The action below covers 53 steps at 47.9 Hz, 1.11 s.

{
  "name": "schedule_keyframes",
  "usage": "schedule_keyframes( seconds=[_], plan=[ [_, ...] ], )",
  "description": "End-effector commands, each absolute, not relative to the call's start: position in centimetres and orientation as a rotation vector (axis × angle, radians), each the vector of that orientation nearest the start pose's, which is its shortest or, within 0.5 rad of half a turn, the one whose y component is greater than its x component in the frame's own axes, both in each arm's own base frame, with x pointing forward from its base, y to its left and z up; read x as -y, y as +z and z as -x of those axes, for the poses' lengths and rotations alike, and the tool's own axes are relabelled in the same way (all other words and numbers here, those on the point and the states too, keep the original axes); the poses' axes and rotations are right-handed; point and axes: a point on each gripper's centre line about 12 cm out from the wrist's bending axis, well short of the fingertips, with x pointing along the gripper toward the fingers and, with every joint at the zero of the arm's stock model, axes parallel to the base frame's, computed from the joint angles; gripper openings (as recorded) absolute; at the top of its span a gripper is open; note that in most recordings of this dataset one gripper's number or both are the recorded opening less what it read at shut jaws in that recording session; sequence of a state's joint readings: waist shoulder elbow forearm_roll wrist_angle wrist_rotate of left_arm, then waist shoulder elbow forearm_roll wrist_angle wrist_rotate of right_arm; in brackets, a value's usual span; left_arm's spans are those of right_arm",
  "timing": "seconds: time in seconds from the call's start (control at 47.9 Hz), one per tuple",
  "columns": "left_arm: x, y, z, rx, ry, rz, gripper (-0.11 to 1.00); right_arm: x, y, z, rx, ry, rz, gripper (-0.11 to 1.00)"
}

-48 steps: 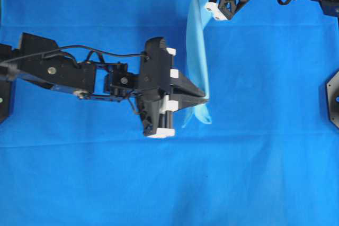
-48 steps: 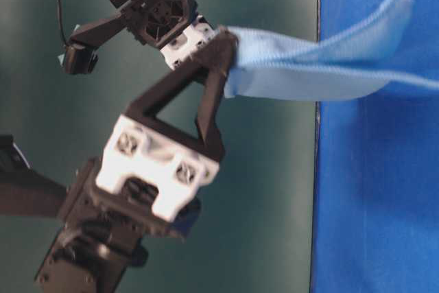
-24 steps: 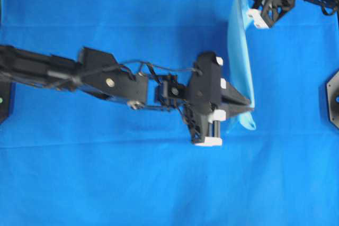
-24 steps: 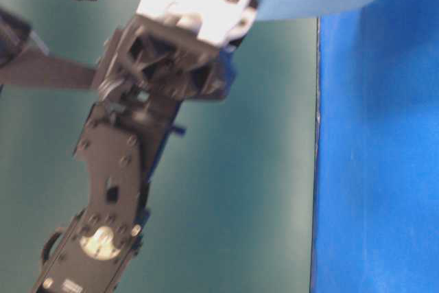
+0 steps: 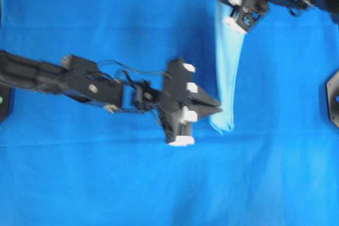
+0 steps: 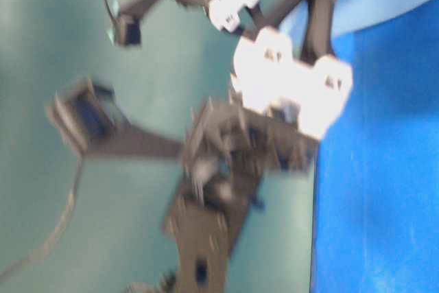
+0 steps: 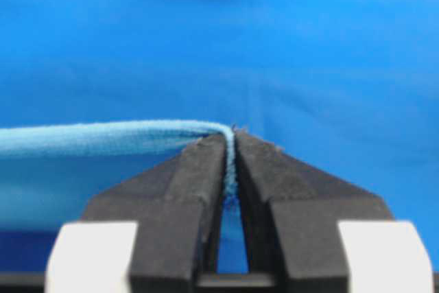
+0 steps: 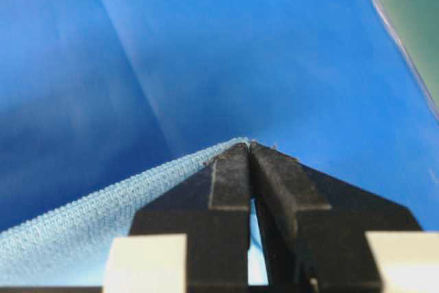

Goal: Fold the light blue towel.
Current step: 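Lift and rotate the towel strip, laying it lengthwise front-to-back, then release the strip and retract both grippers to the sides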

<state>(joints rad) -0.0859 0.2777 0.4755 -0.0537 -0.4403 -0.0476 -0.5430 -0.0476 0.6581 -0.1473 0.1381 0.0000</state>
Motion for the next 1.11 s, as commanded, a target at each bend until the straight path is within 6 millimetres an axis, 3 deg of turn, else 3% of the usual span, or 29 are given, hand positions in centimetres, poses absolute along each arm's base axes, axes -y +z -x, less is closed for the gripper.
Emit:
schedule_keyframes(
  seconds=[0.0,0.272,0.731,0.877,1.086],
  plan=[
    [5.4,17.1,-45.0,-0.267,-0.084,0.105,0.03,20.9,18.6,-34.6,-0.723,-0.476,-0.031,0.02],
    [6.1,14.7,-41.8,-0.348,-0.089,0.173,0.03,20.1,18.1,-38.3,-0.714,-0.413,0.023,0.02],
    [6.0,13.0,-41.6,-0.392,-0.079,0.195,0.06,19.3,17.4,-38.8,-0.724,-0.387,0.03,0.02],
    [5.9,13.1,-41.7,-0.39,-0.078,0.195,0.28,19.6,17.4,-38.7,-0.725,-0.394,0.028,0.05],
    [5.6,13.9,-42.2,-0.366,-0.075,0.185,0.81,20.1,17.7,-38.4,-0.725,-0.393,0.074,0.63]
  ],
)
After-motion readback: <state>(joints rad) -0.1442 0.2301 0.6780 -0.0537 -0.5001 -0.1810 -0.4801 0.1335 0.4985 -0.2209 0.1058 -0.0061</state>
